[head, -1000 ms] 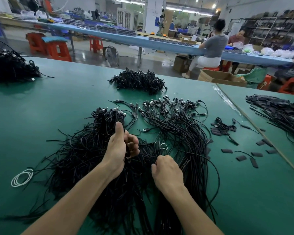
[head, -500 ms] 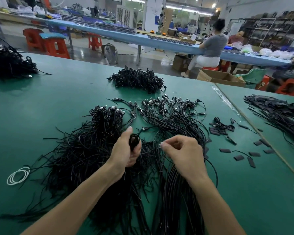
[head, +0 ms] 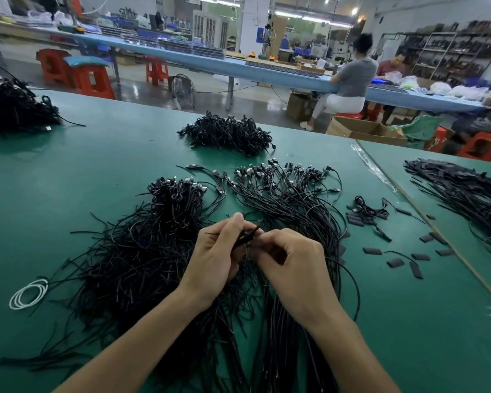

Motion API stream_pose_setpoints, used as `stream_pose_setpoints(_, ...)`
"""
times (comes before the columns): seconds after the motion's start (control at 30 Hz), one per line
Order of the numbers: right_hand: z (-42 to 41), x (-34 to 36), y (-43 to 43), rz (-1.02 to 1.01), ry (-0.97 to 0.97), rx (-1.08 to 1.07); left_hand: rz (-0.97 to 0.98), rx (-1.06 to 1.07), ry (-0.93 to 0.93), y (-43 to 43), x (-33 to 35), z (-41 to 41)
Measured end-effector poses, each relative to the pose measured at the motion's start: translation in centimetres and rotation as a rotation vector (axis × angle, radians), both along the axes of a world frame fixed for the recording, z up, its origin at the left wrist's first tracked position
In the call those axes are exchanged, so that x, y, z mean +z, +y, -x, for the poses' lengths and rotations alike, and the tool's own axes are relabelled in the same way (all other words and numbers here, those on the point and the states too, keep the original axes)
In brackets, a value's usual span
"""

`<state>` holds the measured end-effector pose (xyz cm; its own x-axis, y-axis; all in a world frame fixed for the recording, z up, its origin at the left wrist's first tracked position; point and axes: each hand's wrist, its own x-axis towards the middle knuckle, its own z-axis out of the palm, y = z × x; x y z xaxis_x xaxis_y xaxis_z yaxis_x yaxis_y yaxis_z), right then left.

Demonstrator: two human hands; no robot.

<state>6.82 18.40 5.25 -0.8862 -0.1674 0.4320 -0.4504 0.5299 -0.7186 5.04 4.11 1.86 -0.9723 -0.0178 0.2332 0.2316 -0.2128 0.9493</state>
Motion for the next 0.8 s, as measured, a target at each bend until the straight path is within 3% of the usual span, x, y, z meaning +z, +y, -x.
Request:
stream_pose_setpoints(0.13,-0.7,-0.8,-0.3,-0.066,0.014,-0.038,-0.009,0.038,-0.046,0.4,0.0,0.0)
stream_pose_setpoints(0.3,-0.9,-0.7,-0.8,-0.351,0.204,-0.051,-0.064,0.031,-0.178,0.7,0.0,-0.3)
stream_pose_setpoints(0.4,-1.0,-1.1,-1.2,-0.473,0.222,-0.1,-0.109,0.015,-0.213,1.1,0.3,-0.4)
stream_pose_setpoints(0.67,-0.4,-1.5,-0.9,-0.271,0.135,-0.065,-0.159,-0.069,-0.333,1.3,0.4,-0.4)
stream_pose_setpoints(0.8,-0.5,-1.3,-0.7,-0.313,0.184,-0.049,-0.269,-0.151,-0.395,1.2,0.5,-0.2)
